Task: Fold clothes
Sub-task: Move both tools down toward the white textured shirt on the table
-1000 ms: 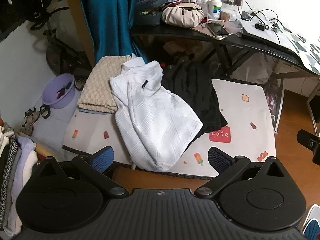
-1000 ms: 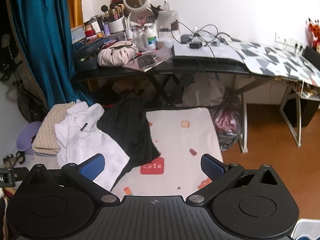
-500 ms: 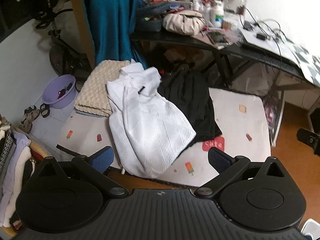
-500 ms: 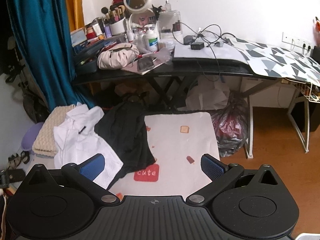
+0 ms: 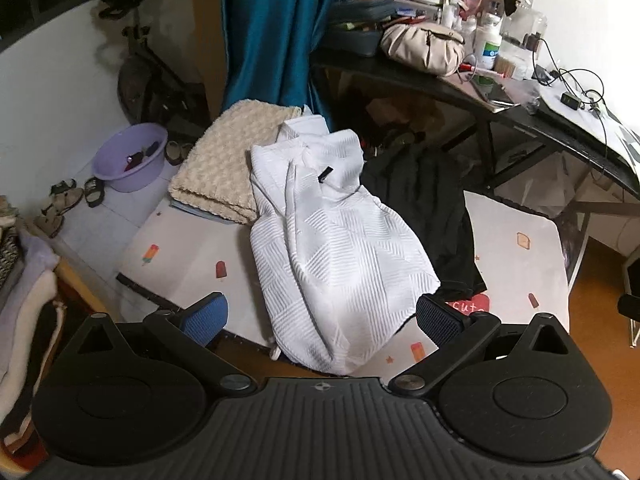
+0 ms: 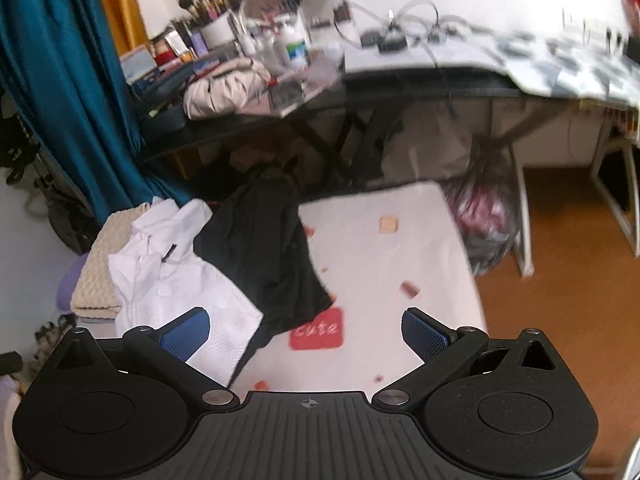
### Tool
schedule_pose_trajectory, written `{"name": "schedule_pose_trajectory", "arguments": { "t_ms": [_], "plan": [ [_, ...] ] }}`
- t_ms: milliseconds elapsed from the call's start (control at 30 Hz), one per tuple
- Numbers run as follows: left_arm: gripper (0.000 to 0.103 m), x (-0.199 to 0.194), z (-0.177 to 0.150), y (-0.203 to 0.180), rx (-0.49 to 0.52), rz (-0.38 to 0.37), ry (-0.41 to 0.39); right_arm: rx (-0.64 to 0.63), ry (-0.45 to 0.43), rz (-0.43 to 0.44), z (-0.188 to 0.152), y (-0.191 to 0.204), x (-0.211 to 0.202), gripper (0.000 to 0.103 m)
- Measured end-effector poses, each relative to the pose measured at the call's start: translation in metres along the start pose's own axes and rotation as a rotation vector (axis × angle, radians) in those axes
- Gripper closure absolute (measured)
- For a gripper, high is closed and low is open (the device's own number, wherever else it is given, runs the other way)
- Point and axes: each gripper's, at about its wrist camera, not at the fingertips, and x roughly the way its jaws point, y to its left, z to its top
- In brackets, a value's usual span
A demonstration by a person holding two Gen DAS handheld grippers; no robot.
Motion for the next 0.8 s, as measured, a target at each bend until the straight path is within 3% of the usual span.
{"name": "schedule_pose_trajectory", "arguments": {
  "t_ms": [133,300,467,633,800],
  "plan": [
    [0.001,0.035,0.015,0.015,0.039,-0.021,0.017,0.034,0.021,-0.085,0.002,0.014,0.041,0.001],
    [0.001,0.095,0.044,0.032,0.071,-0.072,0.033,-0.012,0.018,-0.186,0.015,0.044,0.094,0.001],
    [0.001,0.166,0.066,0.048,0.117,-0.123,0.104,0.005,0.021,-0.287,0.020,0.061,0.162,0.001],
    [0.008,0.236,0.080,0.064,0.078,-0.191,0.198,0.097,0.097,-0.297,0.004,0.061,0.232,0.005],
    [0.011,0.298,0.080,0.059,0.084,-0.184,0.281,0.012,0.161,-0.290,-0.017,0.082,0.279,0.005]
  ]
}}
